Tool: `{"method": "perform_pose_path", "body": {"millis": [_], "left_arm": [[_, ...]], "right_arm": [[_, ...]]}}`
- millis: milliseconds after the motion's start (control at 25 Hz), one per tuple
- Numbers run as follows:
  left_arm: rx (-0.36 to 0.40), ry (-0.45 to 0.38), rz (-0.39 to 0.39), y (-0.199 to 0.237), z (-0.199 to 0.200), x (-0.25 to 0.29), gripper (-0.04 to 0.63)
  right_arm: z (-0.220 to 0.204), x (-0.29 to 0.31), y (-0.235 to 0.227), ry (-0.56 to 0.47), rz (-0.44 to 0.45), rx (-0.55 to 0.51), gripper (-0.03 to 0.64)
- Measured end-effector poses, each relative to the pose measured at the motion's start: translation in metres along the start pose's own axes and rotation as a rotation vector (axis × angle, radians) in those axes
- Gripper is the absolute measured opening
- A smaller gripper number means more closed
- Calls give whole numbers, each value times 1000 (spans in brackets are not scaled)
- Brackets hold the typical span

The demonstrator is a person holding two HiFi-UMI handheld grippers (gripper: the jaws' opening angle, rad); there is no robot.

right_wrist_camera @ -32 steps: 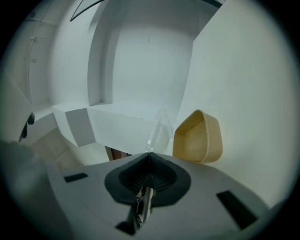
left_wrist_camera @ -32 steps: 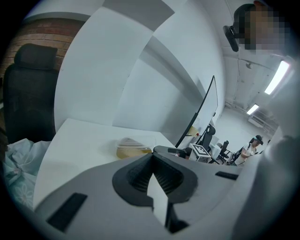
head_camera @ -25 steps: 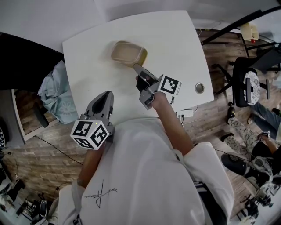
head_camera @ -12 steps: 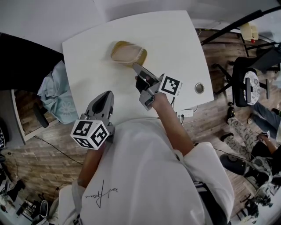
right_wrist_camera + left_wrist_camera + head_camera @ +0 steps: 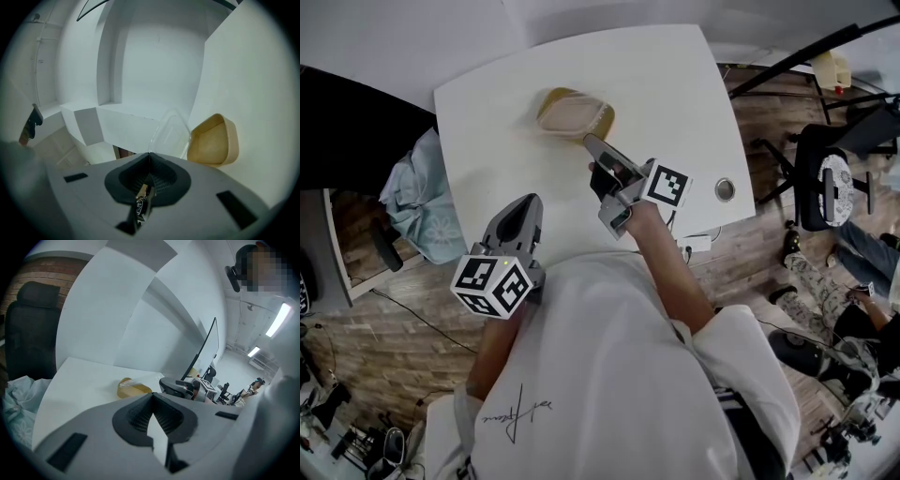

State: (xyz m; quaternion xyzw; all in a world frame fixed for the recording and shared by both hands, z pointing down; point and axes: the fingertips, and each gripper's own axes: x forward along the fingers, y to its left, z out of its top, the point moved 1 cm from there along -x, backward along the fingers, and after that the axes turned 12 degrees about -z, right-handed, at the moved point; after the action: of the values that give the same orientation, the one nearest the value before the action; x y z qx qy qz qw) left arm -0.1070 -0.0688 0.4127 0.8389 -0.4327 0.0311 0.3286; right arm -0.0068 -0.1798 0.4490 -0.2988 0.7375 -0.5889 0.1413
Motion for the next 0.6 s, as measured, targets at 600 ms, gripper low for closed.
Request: {"method": "perform_pose_path", "body": {"millis": [600], "left_arm": [[29,-31,3,-7,6,-5,5]], "right_arm": [[2,-8,21,0,27,-29,12]]}}
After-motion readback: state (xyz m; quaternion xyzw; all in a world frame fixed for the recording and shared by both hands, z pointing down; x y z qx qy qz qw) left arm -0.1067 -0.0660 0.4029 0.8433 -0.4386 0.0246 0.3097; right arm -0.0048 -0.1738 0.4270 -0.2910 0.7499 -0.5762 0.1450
